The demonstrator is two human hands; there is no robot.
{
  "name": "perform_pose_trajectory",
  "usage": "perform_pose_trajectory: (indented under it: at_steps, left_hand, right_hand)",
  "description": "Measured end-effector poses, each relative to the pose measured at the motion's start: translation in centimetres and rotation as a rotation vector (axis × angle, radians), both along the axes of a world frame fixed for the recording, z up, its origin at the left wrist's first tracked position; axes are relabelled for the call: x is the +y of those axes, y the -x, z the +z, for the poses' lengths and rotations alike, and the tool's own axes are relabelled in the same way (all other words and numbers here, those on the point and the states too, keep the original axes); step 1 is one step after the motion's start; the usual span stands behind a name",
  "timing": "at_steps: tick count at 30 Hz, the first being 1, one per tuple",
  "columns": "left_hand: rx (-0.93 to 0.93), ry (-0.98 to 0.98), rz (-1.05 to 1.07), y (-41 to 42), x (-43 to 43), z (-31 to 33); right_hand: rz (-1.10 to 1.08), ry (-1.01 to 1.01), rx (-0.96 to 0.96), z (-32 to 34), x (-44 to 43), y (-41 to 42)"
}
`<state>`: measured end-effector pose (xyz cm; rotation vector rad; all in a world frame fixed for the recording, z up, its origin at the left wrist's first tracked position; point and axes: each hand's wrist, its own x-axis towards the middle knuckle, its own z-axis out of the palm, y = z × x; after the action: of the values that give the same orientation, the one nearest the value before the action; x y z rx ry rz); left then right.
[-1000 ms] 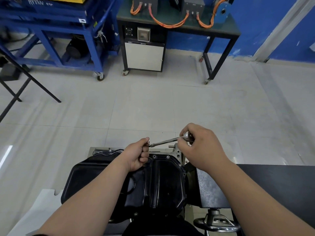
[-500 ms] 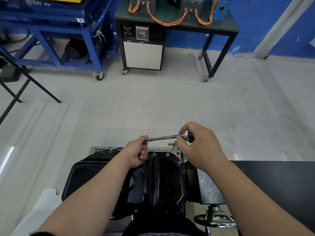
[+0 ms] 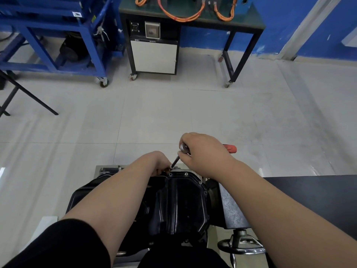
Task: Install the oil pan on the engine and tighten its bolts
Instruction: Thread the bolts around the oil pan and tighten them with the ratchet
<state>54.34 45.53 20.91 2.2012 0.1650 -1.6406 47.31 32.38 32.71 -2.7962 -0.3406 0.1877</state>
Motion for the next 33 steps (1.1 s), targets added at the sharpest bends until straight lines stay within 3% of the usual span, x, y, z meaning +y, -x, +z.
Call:
perform_pose_trajectory:
  at_steps: [4, 11, 20, 33]
  left_hand:
    - [-0.143, -0.023, -0.149, -0.3, -0.4, -1.4]
    - [-0.283, -0.003, -0.152, -0.6, -0.7, -3.0]
    - [-0.258, -0.019, -0.198, -0.9, -0.5, -3.8]
    - [-0.405, 0.029, -0.212, -0.1, -0.2, -4.7]
  right_hand:
    - [-0.024, 0.039, 0.045, -1.5, 0.8, -1.1]
    - [-0.043, 0.041, 0.095, -3.3, 0.7, -1.9]
    - [-0.040, 0.035, 0.131, -3.7, 0.4, -2.3]
    - [0.026, 0.114, 0.100, -4.1, 0.7, -1.2]
